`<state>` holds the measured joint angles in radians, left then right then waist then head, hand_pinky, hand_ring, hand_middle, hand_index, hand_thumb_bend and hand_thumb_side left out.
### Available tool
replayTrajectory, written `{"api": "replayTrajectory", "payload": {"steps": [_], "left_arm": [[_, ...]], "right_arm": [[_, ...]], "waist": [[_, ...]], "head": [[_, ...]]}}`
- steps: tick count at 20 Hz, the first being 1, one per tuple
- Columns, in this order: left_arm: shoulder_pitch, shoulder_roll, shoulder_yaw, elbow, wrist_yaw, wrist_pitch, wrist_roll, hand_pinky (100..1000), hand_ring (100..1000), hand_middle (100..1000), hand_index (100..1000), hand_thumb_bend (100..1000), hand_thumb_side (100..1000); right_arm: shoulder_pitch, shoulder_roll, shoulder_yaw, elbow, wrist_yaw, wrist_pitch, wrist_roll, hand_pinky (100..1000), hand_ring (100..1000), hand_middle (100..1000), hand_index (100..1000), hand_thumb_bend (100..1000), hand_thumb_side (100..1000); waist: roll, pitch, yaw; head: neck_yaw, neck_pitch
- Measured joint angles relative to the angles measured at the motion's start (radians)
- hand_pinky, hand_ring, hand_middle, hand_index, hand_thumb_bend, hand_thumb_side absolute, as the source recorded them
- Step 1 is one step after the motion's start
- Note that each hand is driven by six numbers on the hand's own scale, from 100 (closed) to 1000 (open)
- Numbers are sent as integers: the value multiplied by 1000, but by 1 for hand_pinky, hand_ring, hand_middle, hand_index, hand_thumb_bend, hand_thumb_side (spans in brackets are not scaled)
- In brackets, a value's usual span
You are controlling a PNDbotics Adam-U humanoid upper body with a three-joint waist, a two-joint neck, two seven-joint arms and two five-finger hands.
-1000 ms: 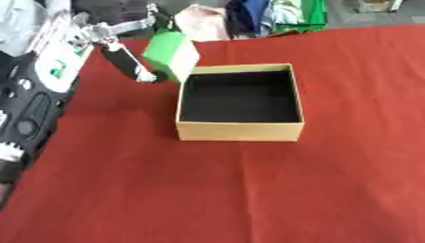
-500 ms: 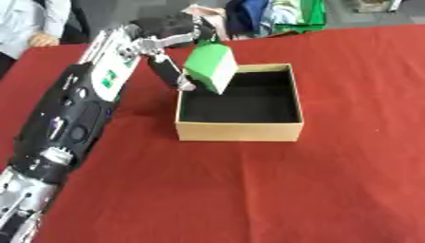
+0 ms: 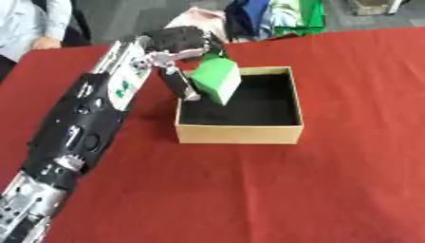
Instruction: Pick up objects on the table and place them in the box.
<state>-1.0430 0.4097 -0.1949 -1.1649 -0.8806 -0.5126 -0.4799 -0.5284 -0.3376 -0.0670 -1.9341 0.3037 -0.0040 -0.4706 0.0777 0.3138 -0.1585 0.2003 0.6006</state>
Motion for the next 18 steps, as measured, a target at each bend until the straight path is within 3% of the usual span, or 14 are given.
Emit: {"api": "replayTrajectory", "payload": {"steps": [6, 8, 9, 10, 11, 15, 18], "left_arm": [[0, -21, -17, 7, -14, -14, 8, 683, 647, 562, 684, 273, 100], [2, -24, -20, 10, -26, -16, 5, 708, 691, 625, 797, 345, 100], [3, -25, -21, 12, -32, -17, 3, 743, 750, 715, 905, 415, 100], [4, -27, -22, 13, -38, -15, 2, 761, 779, 756, 943, 444, 100], [5, -29, -22, 13, -46, -10, 2, 810, 844, 824, 998, 555, 100], [5, -31, -22, 12, -109, 18, 19, 917, 939, 917, 1000, 684, 100], [7, -31, -22, 10, -166, 47, 59, 921, 945, 924, 1000, 683, 100]], "right_arm": [[-2, 8, 0, -3, 0, -1, 1, 640, 655, 644, 804, 100, 414], [-4, 8, 0, -4, 0, -2, 2, 639, 655, 643, 804, 100, 414], [-4, 8, 1, -5, 0, -2, 2, 639, 655, 643, 803, 100, 414], [-4, 8, 1, -5, 0, -3, 3, 639, 654, 643, 802, 100, 414], [-4, 8, 1, -5, 0, -3, 3, 638, 654, 643, 802, 100, 414], [-4, 8, 5, -5, -1, -3, 4, 638, 654, 643, 802, 100, 413], [-4, 8, 6, -5, -2, -3, 4, 638, 654, 643, 802, 100, 412]], "waist": [[0, 0, -6], [0, 0, -6], [0, 0, -6], [0, 0, -6], [0, 0, -6], [0, 0, -6], [0, 0, -5]], "head": [[7, -1], [8, -1], [8, -2], [8, -3], [8, -3], [7, -3], [7, -3]]}}
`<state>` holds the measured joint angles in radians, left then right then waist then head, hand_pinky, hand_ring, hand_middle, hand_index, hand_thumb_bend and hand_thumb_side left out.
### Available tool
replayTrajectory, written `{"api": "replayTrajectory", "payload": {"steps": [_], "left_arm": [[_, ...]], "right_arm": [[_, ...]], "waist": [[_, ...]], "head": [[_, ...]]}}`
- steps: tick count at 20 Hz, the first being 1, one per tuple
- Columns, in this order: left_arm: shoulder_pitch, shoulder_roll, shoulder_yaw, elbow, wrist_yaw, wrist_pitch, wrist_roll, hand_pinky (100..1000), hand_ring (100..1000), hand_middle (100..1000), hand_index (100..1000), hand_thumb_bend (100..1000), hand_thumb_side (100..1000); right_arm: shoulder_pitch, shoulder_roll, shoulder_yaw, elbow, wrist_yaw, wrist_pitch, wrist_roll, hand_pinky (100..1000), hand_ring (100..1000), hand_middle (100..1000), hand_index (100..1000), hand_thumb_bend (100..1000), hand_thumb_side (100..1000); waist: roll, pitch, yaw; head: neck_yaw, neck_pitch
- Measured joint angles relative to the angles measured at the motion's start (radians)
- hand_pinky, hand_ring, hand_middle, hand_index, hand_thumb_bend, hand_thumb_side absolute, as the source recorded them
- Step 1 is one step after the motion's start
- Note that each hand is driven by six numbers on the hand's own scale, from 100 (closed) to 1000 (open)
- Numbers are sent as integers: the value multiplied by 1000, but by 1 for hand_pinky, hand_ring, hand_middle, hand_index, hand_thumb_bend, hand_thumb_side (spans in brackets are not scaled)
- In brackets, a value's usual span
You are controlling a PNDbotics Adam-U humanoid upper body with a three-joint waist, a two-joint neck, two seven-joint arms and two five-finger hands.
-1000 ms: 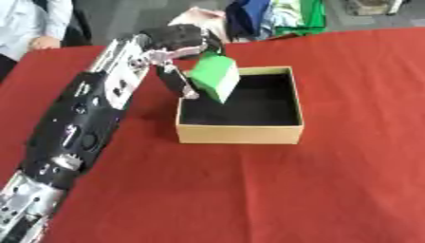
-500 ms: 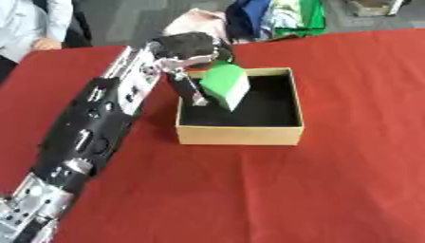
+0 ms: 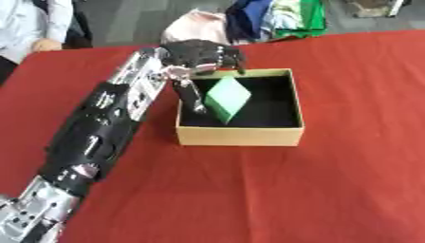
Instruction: Pick up objects on the table and place them in the box.
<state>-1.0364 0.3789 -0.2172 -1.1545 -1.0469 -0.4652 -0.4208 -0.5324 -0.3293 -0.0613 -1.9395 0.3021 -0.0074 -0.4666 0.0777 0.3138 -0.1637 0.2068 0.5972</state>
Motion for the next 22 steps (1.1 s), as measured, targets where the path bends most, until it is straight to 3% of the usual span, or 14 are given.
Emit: {"api": "replayTrajectory", "payload": {"steps": [4, 9, 12, 17, 22], "left_arm": [[6, 0, 0, 1, -37, 13, 48, 917, 947, 928, 1000, 680, 100], [7, 0, 1, -1, -35, 14, 77, 890, 926, 899, 1000, 605, 100], [15, 0, 13, -30, 2, 28, 104, 855, 888, 867, 982, 483, 100], [59, 29, 60, -185, 188, 100, 181, 795, 817, 815, 952, 361, 100], [164, 128, 122, -391, 435, 200, 233, 758, 775, 784, 925, 221, 100]], "right_arm": [[0, 0, 0, 0, 0, 0, 0, 638, 654, 643, 801, 100, 412], [0, 0, 0, 0, 0, 0, 0, 638, 655, 643, 801, 100, 412], [0, 0, 0, 0, 0, 0, 0, 639, 655, 643, 801, 100, 412], [2, 0, -2, 0, 1, 2, -3, 640, 655, 644, 800, 100, 411], [5, -2, -8, 0, 10, 4, -5, 641, 655, 644, 800, 100, 410]], "waist": [[0, 0, 0], [0, 0, 1], [0, 0, 7], [0, 0, 26], [0, -4, 51]], "head": [[-1, 0], [-3, 0], [-6, 0], [-22, 5], [-51, 17]]}}
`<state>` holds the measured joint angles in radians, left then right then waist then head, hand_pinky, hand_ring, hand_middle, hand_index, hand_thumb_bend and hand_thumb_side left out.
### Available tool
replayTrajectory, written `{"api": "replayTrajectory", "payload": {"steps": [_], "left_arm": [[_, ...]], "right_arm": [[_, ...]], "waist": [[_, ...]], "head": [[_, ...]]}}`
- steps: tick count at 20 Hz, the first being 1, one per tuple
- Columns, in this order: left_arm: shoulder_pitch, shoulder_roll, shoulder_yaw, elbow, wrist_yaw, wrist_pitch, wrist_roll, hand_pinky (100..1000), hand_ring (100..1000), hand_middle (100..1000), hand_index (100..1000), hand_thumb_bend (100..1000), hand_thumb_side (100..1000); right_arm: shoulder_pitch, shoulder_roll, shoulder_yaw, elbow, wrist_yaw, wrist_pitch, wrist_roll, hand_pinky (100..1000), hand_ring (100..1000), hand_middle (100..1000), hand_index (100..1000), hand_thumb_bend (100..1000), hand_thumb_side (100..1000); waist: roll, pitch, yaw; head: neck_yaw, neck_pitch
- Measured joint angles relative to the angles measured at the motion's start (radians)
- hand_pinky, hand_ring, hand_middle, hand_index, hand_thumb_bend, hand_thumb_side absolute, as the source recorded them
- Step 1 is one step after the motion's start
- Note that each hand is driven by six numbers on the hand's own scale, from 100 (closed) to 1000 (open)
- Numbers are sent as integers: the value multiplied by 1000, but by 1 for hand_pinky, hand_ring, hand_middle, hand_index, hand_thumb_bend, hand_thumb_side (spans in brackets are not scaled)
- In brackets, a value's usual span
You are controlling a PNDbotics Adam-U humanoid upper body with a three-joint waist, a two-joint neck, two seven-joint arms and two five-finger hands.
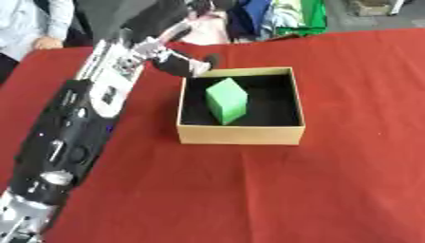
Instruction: Pick up objects on the table and place them in the box.
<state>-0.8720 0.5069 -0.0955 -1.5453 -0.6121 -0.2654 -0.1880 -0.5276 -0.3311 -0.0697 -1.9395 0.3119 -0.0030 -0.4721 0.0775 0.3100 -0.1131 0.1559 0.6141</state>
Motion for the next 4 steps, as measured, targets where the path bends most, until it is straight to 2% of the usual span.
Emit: {"api": "replayTrajectory", "payload": {"steps": [1, 2, 4], "left_arm": [[29, 21, 17, -38, 46, 17, 4, 758, 775, 784, 925, 221, 100], [59, 40, 35, -73, 90, 34, 9, 746, 764, 776, 918, 165, 100], [120, 70, 74, -145, 176, 65, 25, 743, 757, 773, 917, 123, 100]], "right_arm": [[0, -1, -2, 0, 3, 1, -1, 641, 655, 644, 800, 100, 410], [0, -3, -4, 0, 6, 2, -2, 642, 655, 644, 800, 100, 410], [1, -8, -7, 0, 11, 4, -5, 642, 655, 644, 799, 100, 410]], "waist": [[0, -1, 5], [0, -2, 10], [-2, -2, 20]], "head": [[-7, 0], [-13, 1], [-25, 1]]}}
